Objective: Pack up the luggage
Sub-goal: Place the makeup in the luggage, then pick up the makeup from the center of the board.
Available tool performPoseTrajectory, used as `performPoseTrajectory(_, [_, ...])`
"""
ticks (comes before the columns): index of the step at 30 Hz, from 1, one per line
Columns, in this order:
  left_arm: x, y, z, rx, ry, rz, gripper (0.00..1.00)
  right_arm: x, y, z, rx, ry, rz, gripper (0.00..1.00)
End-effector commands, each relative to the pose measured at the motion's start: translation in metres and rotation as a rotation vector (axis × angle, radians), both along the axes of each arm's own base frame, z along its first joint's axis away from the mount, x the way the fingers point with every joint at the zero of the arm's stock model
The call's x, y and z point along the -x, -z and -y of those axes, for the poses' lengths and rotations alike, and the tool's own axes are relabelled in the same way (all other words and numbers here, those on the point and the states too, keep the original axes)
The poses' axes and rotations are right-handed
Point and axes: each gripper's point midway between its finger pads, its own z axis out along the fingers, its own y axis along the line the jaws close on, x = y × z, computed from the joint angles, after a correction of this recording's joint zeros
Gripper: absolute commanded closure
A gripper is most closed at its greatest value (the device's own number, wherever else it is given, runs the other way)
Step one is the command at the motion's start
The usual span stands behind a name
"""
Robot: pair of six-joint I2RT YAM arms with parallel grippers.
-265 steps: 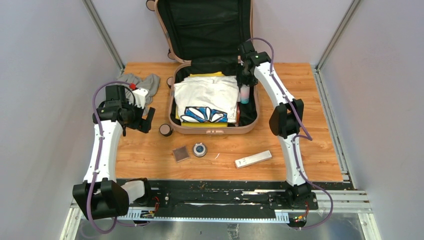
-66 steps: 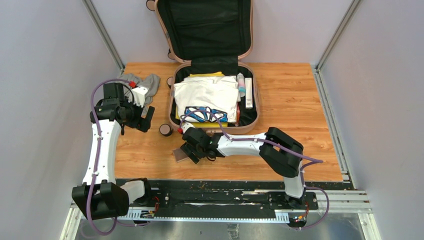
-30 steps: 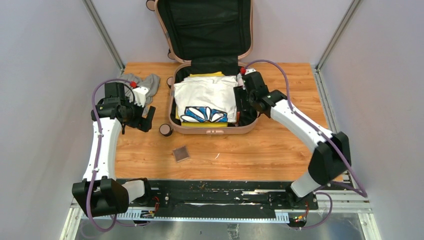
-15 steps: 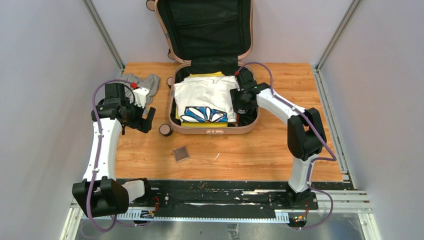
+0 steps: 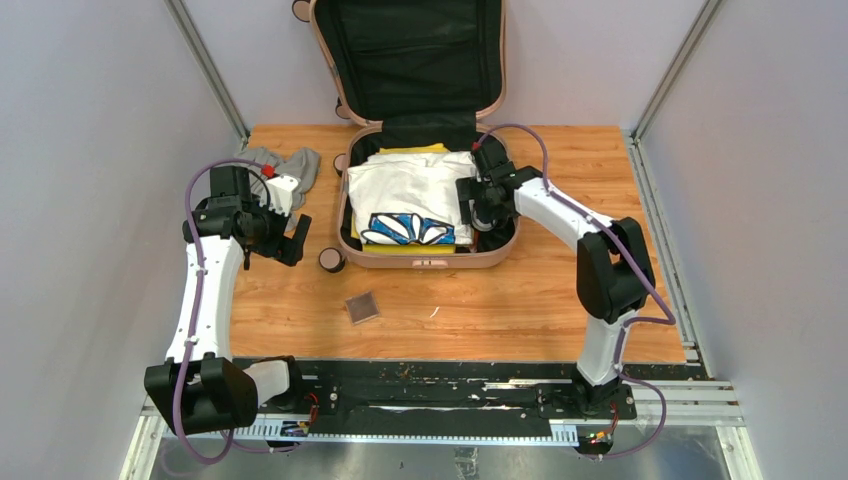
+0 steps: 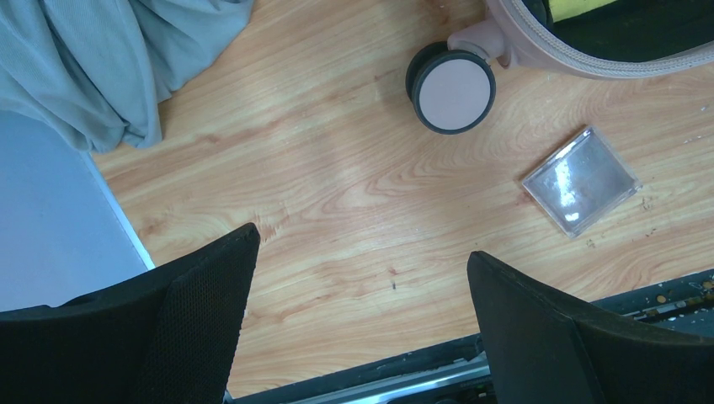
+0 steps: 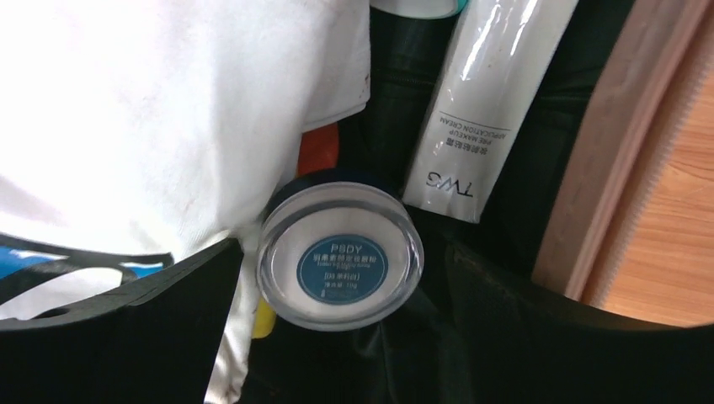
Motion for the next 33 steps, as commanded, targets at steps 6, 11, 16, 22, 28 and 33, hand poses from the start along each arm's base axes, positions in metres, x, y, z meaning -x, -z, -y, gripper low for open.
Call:
performPoseTrajectory(6, [0.0,-0.007,-0.002,-0.002,-0.007,0.018,0.0,0.041,-0.095,-0.021,-0.056,-0.06,0.169,0.0])
performPoseTrajectory(11, [-0.001,-0.011,0.0,0.006,-0.007,0.029,0.0,0.115,-0.119,-0.085,-0.083,-0.297,0.235,0.0])
performPoseTrajectory(16, [-0.001,-0.015,0.001,0.017,-0.013,0.041,0.0,0.205,-0.1,-0.163,-0.125,-0.628,0.214,0.0])
performPoseTrajectory(22, [0.002,-0.017,0.002,0.022,-0.023,0.047,0.0,0.249,-0.057,-0.222,-0.16,-0.624,0.077,0.0])
performPoseTrajectory(28, [0.004,-0.018,0.004,0.032,-0.03,0.048,0.0,0.248,-0.014,-0.257,-0.041,-0.595,0.099,0.0])
performPoseTrajectory(33, [0.005,-0.017,0.003,0.026,-0.035,0.045,0.0,0.232,0.016,-0.269,0.023,-0.551,0.121,0.0])
